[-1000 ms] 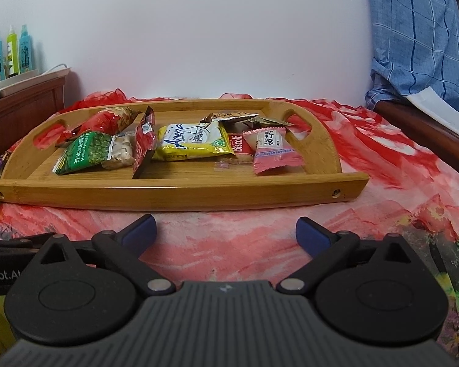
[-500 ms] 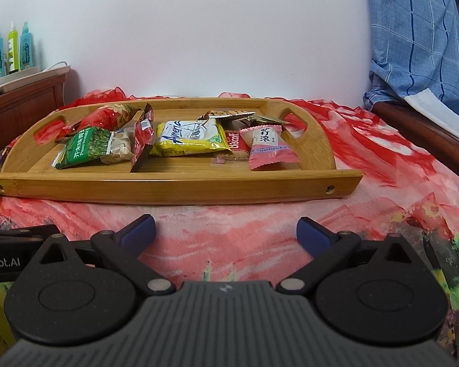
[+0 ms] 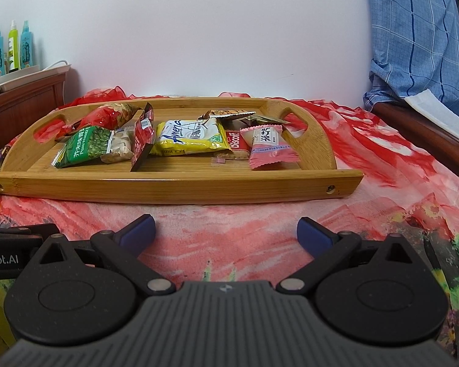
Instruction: Organize snacks
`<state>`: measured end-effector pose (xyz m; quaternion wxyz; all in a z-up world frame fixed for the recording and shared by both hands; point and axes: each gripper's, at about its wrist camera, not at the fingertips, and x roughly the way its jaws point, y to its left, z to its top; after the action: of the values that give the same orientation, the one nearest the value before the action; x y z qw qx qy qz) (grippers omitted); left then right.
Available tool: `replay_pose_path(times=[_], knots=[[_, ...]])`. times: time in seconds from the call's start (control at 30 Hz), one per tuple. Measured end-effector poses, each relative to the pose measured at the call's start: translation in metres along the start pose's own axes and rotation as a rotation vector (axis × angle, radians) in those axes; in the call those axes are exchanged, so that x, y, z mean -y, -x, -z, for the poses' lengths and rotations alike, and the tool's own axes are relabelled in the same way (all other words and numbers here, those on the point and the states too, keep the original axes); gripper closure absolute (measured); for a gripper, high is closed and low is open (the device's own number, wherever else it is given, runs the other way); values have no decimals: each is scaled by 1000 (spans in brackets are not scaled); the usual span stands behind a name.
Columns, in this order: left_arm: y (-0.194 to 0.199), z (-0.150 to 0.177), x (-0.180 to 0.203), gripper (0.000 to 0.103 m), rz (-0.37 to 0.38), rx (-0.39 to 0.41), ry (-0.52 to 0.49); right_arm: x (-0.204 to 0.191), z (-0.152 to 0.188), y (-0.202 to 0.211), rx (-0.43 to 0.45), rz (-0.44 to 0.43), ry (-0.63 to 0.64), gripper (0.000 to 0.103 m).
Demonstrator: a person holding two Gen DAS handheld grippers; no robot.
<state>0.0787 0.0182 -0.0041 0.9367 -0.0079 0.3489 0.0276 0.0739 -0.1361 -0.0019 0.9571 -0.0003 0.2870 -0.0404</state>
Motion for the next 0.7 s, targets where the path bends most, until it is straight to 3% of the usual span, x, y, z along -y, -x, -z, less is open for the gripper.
replay_pose_path(times=[0.7], knots=[[-2, -1, -2, 0, 6, -6, 10, -1, 0, 0, 0, 0, 0, 0]])
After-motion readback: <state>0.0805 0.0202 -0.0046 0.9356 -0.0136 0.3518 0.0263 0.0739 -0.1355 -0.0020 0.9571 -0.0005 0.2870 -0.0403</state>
